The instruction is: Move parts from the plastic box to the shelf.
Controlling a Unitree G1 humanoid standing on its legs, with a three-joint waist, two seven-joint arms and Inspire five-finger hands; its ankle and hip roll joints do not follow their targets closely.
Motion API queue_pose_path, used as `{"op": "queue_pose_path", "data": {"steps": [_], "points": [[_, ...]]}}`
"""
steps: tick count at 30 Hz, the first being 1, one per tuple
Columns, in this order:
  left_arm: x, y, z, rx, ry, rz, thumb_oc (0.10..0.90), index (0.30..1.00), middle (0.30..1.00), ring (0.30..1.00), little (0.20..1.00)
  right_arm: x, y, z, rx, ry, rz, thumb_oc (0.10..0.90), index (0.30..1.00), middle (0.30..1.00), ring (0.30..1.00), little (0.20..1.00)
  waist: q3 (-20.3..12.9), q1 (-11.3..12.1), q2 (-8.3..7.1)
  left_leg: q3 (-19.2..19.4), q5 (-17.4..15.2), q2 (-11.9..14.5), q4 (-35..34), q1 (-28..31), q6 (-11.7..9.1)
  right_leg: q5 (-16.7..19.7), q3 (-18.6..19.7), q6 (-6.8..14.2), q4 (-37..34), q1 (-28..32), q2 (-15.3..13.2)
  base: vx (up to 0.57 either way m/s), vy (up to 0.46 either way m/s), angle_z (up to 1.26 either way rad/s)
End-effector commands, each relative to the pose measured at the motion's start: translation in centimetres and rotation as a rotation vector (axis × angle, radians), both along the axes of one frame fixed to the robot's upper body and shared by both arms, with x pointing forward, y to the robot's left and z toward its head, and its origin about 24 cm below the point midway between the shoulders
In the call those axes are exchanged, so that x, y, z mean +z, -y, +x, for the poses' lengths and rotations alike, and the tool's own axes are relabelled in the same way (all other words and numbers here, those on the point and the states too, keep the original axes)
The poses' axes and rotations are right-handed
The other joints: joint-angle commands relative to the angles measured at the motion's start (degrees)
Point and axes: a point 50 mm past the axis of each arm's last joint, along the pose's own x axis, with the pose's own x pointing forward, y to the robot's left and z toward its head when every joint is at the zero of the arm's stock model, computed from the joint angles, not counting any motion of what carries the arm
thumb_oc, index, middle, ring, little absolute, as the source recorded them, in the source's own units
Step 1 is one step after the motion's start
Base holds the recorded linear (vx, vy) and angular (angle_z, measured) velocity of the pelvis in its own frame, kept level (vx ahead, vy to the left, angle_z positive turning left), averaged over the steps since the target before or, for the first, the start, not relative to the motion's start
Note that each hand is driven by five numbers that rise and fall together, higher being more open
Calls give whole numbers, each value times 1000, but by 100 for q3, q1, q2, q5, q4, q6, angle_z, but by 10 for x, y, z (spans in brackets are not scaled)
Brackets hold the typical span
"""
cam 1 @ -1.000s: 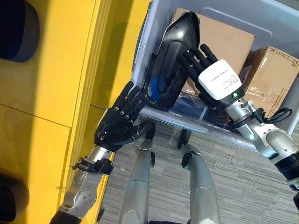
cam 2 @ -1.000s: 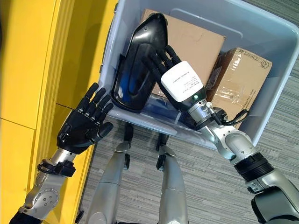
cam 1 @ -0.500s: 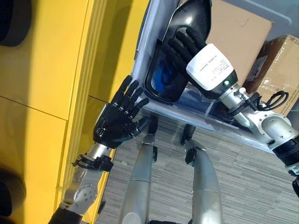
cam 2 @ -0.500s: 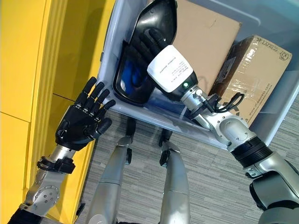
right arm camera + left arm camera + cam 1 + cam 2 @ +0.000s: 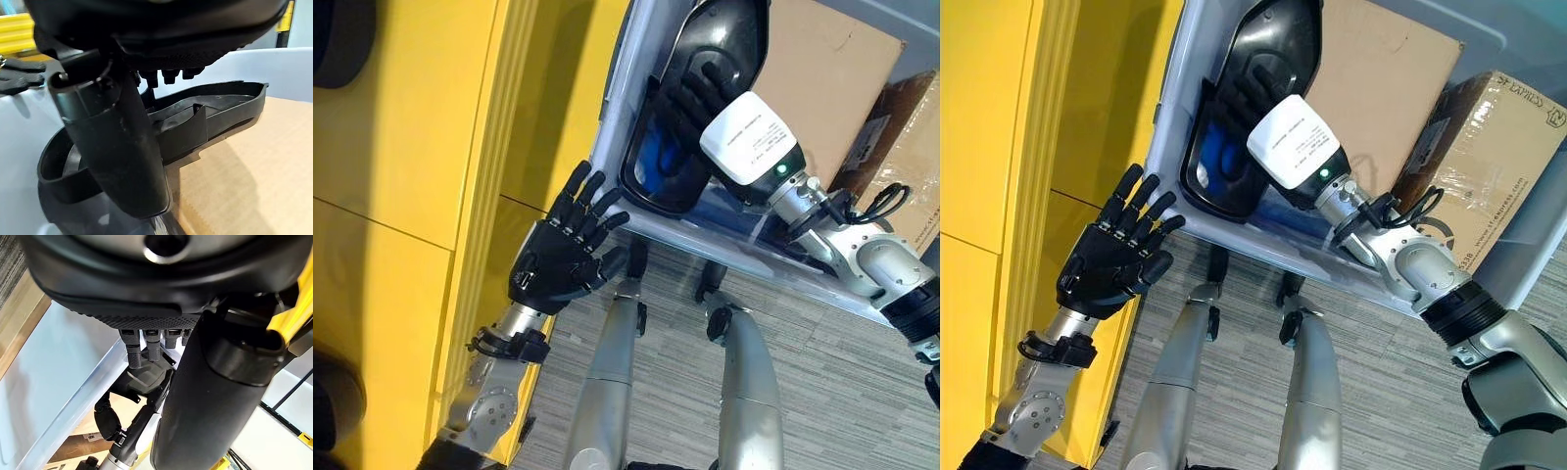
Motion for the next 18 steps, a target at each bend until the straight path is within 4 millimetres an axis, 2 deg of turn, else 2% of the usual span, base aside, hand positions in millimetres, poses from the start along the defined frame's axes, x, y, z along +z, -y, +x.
{"op": "queue_pose_path", "data": {"steps": [1,10,11,18], "points": [[16,10,-17,-56,122,-50,900,1000,1000,1000,1000,37,2,-3,4,158,37,900,1000,1000,1000,1000,-86,34,535,-259,261,276,-468,4,2,-808,298,234,520,255,156,0,0,0],[16,12,-16,-61,121,-60,900,1000,1000,1000,1000,37,13,5,-87,144,105,900,1000,1000,1000,1000,-86,30,632,-239,197,242,-257,-262,16,-879,355,207,770,-52,136,0,0,0],[16,12,-16,-63,121,-60,900,1000,1000,1000,1000,36,14,7,-107,130,110,400,300,300,300,300,-86,38,653,-240,191,232,-238,-293,18,-890,360,200,801,-89,138,0,0,0],[16,14,-15,-73,119,-56,900,1000,1000,1000,1000,37,12,11,-118,148,71,400,300,300,300,300,-86,65,695,-231,177,228,-205,-326,23,-910,352,191,847,-134,132,0,0,0]]}}
